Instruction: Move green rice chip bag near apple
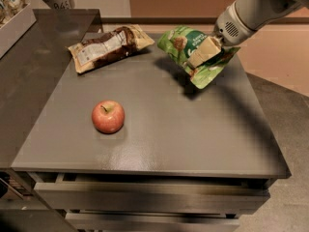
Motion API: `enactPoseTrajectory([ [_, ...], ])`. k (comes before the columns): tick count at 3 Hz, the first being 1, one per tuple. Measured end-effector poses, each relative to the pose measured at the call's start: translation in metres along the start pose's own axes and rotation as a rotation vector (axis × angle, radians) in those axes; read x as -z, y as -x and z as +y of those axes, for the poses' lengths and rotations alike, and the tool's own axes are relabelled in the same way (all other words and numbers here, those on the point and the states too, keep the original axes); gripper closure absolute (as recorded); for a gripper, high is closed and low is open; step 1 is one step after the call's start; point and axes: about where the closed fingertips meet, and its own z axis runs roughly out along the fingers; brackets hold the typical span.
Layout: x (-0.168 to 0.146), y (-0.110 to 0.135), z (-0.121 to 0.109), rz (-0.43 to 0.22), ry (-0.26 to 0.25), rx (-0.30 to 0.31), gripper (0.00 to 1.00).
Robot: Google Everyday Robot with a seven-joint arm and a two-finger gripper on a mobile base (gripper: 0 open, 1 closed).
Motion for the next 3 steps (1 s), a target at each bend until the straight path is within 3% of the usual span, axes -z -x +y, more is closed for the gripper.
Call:
enactPoseTrajectory([
  [2, -0.003, 0.011, 0.087, -0.005, 0.166, 0.140, 1.00],
  [3, -0.019, 0.019, 0.119, -0.007, 0.230, 0.184, 1.00],
])
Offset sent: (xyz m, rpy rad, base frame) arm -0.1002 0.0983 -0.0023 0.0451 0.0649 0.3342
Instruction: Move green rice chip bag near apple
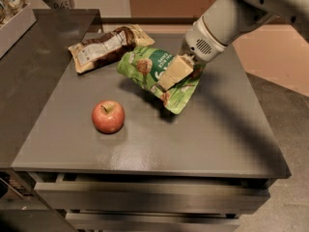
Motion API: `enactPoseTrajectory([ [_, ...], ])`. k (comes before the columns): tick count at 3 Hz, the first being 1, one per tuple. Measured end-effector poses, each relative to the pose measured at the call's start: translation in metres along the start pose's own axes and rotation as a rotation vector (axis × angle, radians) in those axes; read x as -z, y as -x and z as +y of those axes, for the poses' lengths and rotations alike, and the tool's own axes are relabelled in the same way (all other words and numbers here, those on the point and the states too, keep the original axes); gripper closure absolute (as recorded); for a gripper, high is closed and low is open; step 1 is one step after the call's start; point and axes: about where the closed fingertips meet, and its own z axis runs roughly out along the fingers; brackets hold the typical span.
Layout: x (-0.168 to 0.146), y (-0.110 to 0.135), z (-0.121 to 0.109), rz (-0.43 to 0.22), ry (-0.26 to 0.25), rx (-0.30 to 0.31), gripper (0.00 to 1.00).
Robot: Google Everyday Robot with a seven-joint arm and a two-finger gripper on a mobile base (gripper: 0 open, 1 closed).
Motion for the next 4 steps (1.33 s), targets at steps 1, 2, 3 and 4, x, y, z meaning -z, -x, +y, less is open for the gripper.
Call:
enactPoseTrajectory([
  [1, -0.021, 0.010, 0.013, 0.000, 0.046, 0.026, 1.00],
  [2, -0.037, 0.015, 0.020, 0.003, 0.079, 0.039, 0.82],
  [3, -0.053, 0.016, 0.025, 0.012, 0.109, 0.045, 0.59],
  [4, -0.066, 0.012, 0.025, 0.023, 0.127, 0.045, 0.35],
])
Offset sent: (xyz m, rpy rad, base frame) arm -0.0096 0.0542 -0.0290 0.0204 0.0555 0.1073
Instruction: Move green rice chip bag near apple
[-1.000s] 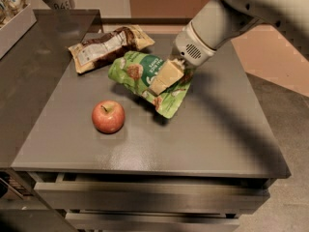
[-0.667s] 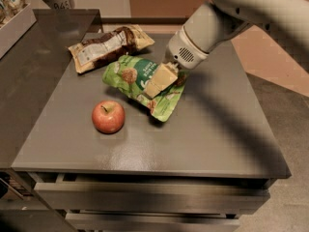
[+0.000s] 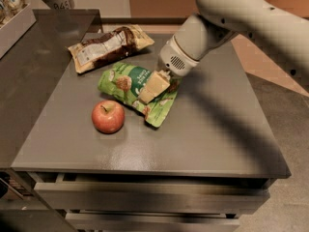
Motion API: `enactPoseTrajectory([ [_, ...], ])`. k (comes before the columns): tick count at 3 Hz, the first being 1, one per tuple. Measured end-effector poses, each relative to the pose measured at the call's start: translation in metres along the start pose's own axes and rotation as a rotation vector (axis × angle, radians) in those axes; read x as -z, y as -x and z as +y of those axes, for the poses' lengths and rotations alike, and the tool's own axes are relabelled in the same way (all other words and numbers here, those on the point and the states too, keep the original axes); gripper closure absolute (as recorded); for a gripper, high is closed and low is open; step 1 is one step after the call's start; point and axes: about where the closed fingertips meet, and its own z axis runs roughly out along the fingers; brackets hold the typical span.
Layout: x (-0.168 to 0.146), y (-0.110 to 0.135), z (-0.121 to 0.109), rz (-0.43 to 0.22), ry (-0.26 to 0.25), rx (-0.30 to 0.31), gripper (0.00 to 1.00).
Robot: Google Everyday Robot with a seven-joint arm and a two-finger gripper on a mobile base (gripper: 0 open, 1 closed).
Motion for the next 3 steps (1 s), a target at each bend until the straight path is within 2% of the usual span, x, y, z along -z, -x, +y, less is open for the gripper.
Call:
enactPoseTrajectory([
  [1, -0.0011, 0.0008, 0.0009, 0.001, 0.002, 0.002, 0.12],
  [2, -0.0025, 0.0013, 0.0016, 0.002, 0.005, 0.003, 0.00],
  [3, -0.0026, 0.0013, 0.0016, 0.002, 0.005, 0.004, 0.00],
])
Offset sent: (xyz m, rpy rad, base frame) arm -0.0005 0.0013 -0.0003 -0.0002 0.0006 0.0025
